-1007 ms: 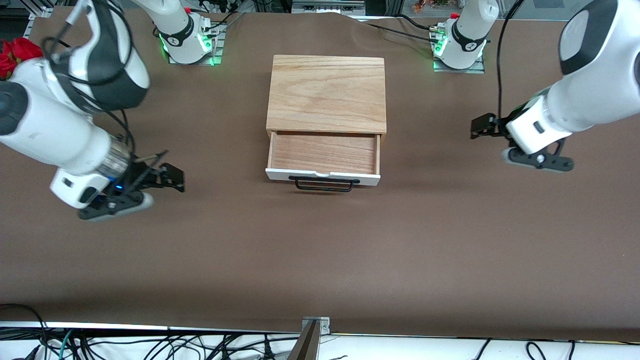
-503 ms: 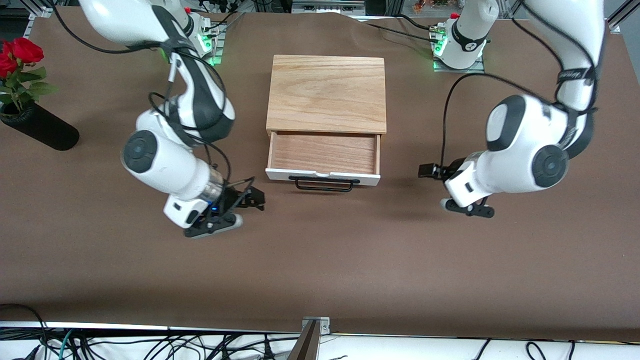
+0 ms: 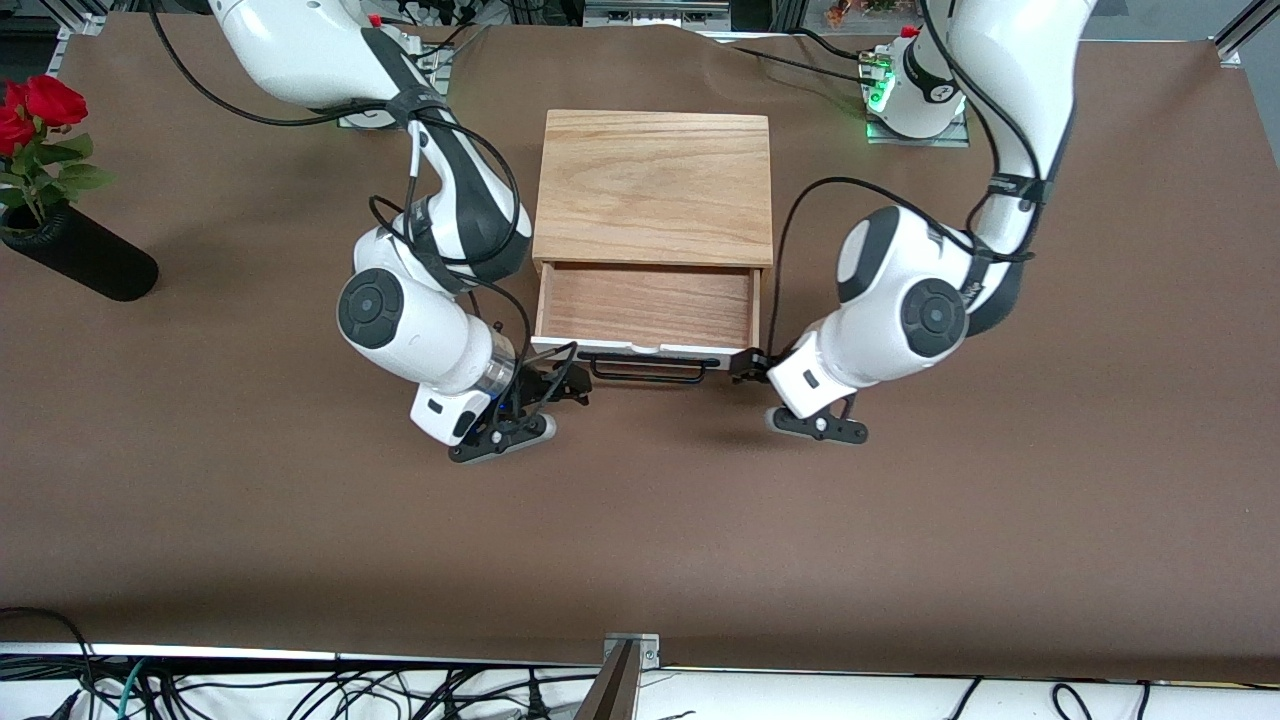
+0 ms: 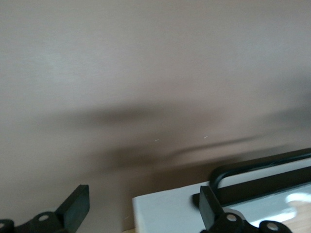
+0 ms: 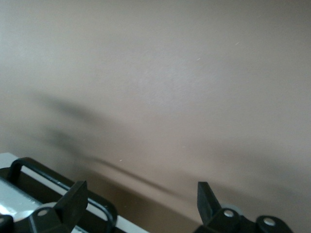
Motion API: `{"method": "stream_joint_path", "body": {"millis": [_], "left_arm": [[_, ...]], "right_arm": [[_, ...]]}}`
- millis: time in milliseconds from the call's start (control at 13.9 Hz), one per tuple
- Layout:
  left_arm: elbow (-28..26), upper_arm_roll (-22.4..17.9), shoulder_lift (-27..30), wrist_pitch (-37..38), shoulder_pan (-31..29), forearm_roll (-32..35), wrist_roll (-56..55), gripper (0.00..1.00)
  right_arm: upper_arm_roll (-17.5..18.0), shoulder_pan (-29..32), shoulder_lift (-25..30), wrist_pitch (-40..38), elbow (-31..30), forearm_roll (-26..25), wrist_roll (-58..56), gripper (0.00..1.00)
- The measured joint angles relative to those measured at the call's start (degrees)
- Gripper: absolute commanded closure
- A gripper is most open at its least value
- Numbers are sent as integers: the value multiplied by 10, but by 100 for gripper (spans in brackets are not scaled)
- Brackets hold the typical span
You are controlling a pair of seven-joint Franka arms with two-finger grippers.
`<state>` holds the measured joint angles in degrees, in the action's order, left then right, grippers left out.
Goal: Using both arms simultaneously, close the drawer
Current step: 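Push the white drawer front into the cabinet with both grippers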
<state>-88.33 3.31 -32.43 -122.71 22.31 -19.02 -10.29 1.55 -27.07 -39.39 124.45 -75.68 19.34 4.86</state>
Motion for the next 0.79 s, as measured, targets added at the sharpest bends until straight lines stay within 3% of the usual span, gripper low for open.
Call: {"method": "stream_joint_path", "body": {"millis": [791], "left_arm": [[27,0,-31,-4,27,-61,-20,0]], "right_arm": [[9,-13,-24,-75,-1,10,0,0]]}}
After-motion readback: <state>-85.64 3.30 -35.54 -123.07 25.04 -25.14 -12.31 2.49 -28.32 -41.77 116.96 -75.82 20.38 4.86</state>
